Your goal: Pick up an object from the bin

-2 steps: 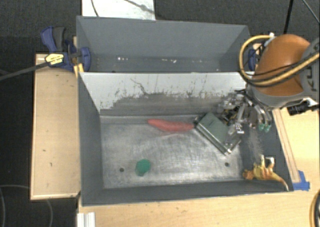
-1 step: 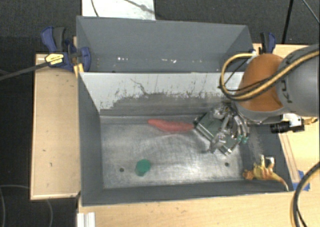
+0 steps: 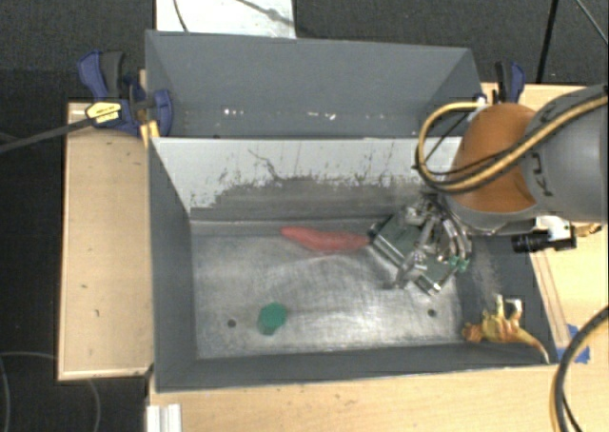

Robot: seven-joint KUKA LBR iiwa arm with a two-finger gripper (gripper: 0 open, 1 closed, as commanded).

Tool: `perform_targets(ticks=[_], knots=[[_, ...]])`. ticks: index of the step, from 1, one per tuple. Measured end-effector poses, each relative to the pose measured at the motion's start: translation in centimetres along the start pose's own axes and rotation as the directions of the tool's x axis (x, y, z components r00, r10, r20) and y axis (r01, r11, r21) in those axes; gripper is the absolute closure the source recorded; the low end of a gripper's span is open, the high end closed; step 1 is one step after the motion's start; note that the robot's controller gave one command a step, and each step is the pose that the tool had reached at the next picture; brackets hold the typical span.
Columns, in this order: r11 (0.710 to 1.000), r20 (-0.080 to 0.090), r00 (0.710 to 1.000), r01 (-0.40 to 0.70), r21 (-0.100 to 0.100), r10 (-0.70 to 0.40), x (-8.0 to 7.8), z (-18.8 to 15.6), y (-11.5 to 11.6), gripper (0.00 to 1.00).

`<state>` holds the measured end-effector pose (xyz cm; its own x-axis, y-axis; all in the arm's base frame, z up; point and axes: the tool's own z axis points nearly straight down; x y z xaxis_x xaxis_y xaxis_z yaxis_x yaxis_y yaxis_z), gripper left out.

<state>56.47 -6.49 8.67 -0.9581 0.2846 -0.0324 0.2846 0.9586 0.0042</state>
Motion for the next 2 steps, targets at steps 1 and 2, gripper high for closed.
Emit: perform_targets(ticks=[1,2], knots=[[0.997,-0.019,0.997,0.076,0.002,-0.076,-0.72,-0.75,1.28,0.0],[0.999,-0.007,0.999,-0.045,-0.002,0.045,-0.23,-0.27,1.17,0.0]])
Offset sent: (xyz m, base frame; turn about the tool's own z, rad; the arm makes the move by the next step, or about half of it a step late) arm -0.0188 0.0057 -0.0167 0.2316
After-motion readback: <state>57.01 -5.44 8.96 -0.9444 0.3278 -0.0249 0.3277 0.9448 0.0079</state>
